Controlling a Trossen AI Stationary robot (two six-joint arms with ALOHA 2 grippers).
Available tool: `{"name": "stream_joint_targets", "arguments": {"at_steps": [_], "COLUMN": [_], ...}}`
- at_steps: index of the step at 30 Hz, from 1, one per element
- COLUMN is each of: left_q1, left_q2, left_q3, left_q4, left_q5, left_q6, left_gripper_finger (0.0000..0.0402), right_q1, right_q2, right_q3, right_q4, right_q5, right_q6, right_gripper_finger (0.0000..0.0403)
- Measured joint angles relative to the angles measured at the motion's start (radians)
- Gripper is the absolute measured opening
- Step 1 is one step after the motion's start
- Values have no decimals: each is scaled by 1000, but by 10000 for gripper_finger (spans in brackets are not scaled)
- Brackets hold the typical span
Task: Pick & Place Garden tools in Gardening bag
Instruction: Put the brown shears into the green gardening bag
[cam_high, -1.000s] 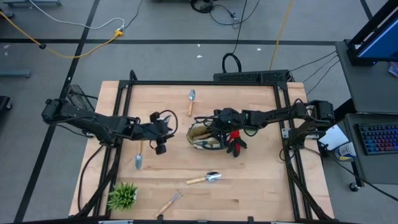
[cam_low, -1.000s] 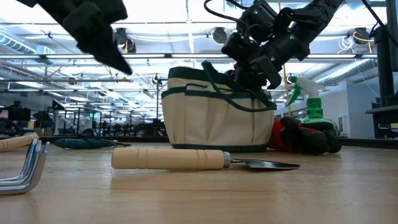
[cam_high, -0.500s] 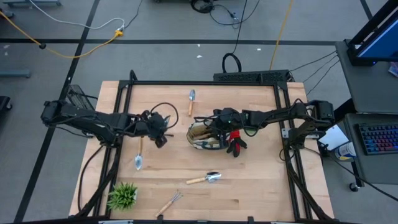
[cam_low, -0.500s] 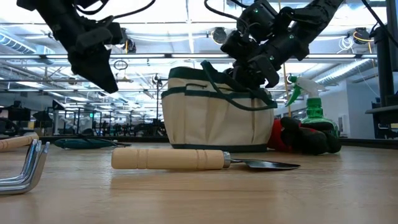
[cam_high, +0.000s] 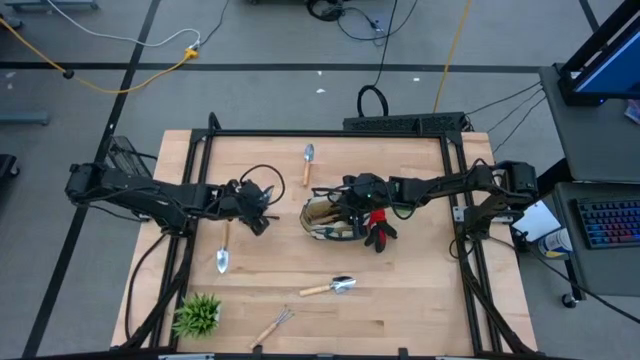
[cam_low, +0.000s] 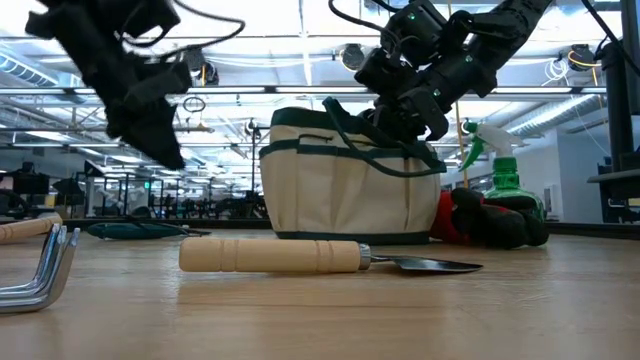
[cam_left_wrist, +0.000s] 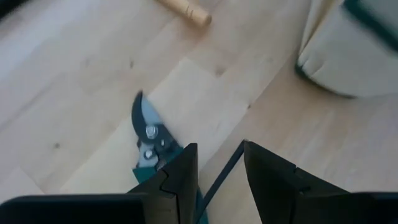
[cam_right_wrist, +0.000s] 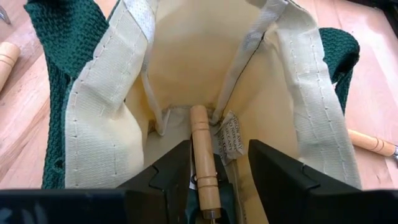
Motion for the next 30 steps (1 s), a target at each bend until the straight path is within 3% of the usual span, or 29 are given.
{"name": "stream_joint_targets", "arguments": {"at_steps": [6, 14, 24, 30], "left_q1": [0, 0, 0, 0], "left_q2": [0, 0, 0, 0], "left_q3": [-106, -198, -278, -297], "left_q4": [92, 260, 338, 338], "left_q5": [15, 17, 16, 15], "left_q6": [-78, -64, -71, -65], "left_gripper_finger": [136, 136, 136, 136], "right_q1": [0, 0, 1, 8], "right_q2": [0, 0, 0, 0], "right_q3": [0, 0, 0, 0], "right_q4": [4, 23, 28, 70], "right_q5": [0, -1, -52, -51], "right_q6": [42, 52, 109, 40], "right_gripper_finger": [157, 158, 158, 158]}}
